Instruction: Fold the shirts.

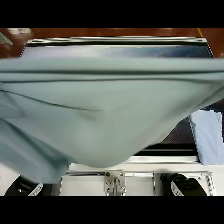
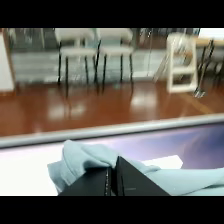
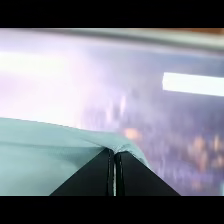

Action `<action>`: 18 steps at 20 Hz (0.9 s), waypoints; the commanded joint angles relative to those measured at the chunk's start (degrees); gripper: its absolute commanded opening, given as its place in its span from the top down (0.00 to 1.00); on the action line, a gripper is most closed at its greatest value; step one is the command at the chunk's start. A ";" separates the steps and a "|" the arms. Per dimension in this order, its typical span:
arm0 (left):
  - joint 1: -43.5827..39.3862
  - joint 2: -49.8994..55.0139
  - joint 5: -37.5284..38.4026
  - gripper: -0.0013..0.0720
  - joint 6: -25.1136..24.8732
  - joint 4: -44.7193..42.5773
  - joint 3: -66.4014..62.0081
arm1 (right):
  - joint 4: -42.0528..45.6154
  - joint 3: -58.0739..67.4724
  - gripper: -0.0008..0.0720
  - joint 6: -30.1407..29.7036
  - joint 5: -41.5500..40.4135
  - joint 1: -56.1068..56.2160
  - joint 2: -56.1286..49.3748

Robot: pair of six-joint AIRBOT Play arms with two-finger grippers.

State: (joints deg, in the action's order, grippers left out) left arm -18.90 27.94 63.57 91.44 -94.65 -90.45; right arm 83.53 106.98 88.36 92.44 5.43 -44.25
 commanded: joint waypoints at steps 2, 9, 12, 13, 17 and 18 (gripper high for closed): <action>0.07 2.62 2.51 0.93 1.40 -5.68 15.10 | 10.58 -7.61 0.90 2.25 9.49 -0.04 -9.88; 1.31 21.75 -11.63 0.93 8.94 -5.64 29.09 | 14.40 -23.58 0.90 5.33 -20.41 -0.09 -29.73; 1.62 31.43 -22.77 0.93 8.98 -3.34 29.05 | 15.80 -23.58 0.90 10.14 -32.41 -0.09 -35.82; 1.62 34.38 -26.01 0.93 8.98 -1.55 29.05 | 15.78 -23.61 0.90 11.26 -36.72 -0.09 -36.92; 2.03 42.75 -38.29 0.93 14.78 1.29 29.05 | 16.15 -23.61 0.90 11.96 -58.88 -0.33 -40.94; 2.51 43.89 -41.51 0.93 18.67 1.29 29.05 | 15.37 -23.61 0.90 12.52 -63.14 -0.79 -42.12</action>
State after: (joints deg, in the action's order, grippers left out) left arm -17.02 66.65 33.15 103.09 -95.18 -61.63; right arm 99.20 83.57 99.11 46.65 5.13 -82.96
